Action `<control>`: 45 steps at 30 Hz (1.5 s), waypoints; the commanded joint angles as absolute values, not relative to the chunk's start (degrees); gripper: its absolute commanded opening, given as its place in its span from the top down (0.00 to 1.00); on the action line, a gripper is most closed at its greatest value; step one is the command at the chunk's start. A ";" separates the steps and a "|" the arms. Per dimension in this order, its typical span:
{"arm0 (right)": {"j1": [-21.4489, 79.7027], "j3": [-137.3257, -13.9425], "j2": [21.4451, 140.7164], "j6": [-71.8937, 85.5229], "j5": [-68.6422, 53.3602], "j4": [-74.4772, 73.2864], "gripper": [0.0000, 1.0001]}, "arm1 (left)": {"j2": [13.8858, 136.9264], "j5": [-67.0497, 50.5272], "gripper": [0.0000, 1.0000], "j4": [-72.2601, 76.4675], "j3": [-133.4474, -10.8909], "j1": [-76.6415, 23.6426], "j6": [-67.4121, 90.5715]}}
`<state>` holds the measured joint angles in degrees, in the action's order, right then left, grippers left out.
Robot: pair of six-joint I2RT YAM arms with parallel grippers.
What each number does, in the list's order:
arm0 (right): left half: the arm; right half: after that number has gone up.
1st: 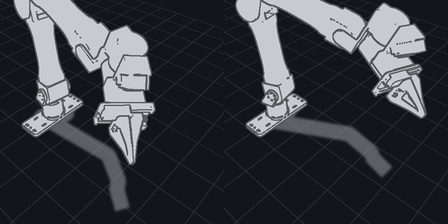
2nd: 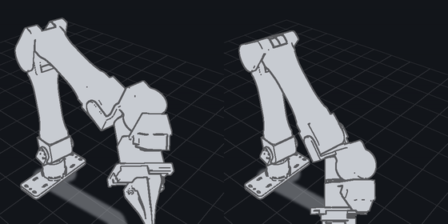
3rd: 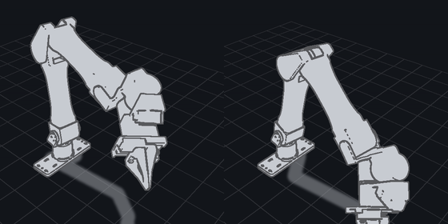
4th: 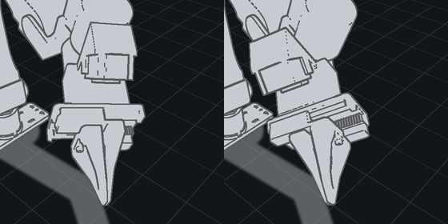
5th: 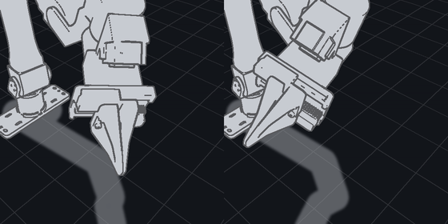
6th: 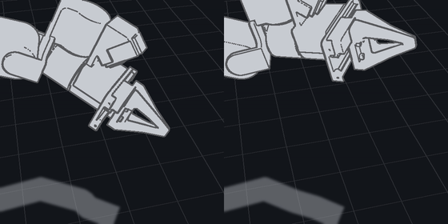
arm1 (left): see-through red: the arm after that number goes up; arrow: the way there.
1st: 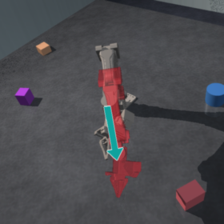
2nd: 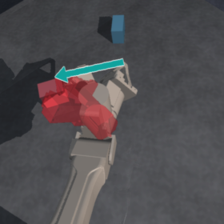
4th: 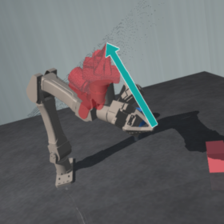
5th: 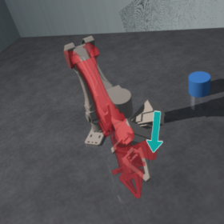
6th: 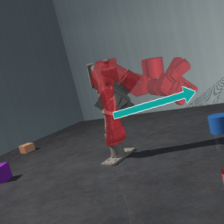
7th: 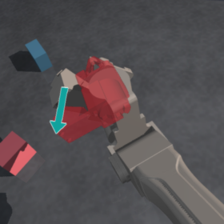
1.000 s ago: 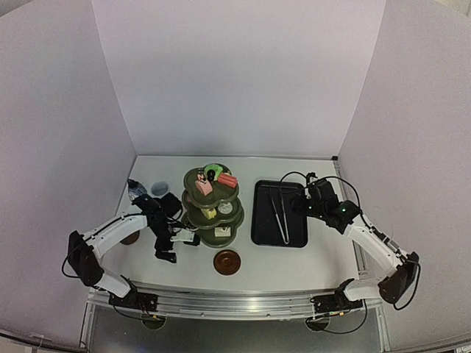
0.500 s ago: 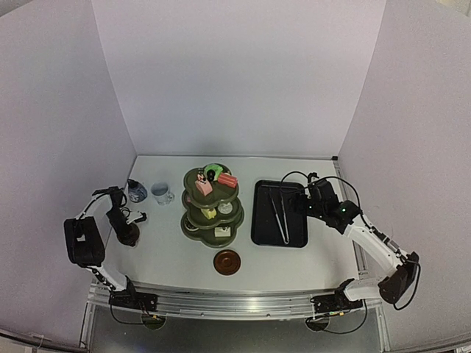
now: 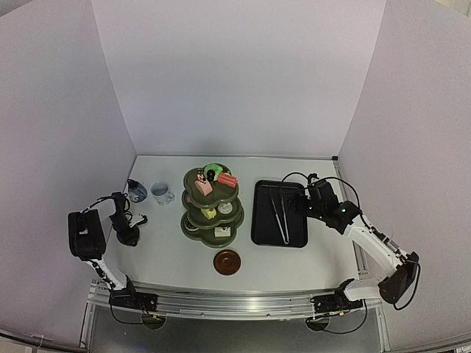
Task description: Serve the afternoon tea
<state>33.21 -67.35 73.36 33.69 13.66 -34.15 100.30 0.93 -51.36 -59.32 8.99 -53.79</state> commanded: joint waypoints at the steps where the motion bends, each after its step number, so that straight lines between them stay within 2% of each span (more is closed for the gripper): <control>1: 33.57 -67.23 72.86 33.34 13.06 -34.36 0.09 | 103.87 -2.59 0.29 -50.80 -64.12 8.81 -49.44; 5: 33.57 -66.67 72.48 33.75 13.21 -34.37 0.09 | 105.19 -2.29 0.33 -50.52 -63.12 8.81 -49.89; 10: 33.58 -66.81 72.33 33.85 13.23 -34.37 0.09 | 105.22 -5.75 0.45 -54.38 -62.13 8.16 -51.31; 15: 33.57 -67.06 72.26 33.84 13.67 -34.37 0.09 | 100.11 -10.02 0.51 -57.00 -54.26 0.02 -53.78; 19: 33.58 -66.93 72.15 33.98 13.44 -34.31 0.09 | 93.00 -11.58 0.51 -56.02 -47.27 -12.61 -54.43; 24: 33.57 -66.45 71.37 34.05 13.40 -34.37 0.09 | 86.25 -17.23 0.50 -57.79 -45.51 -24.79 -54.63; 31: 33.57 -66.62 70.57 34.03 12.94 -34.75 0.09 | 89.00 -17.34 0.50 -53.29 -45.70 -41.22 -52.13; 45: 33.58 -64.35 66.22 35.53 14.51 -36.47 0.08 | 99.95 -13.19 0.45 -46.50 -57.42 -45.84 -54.15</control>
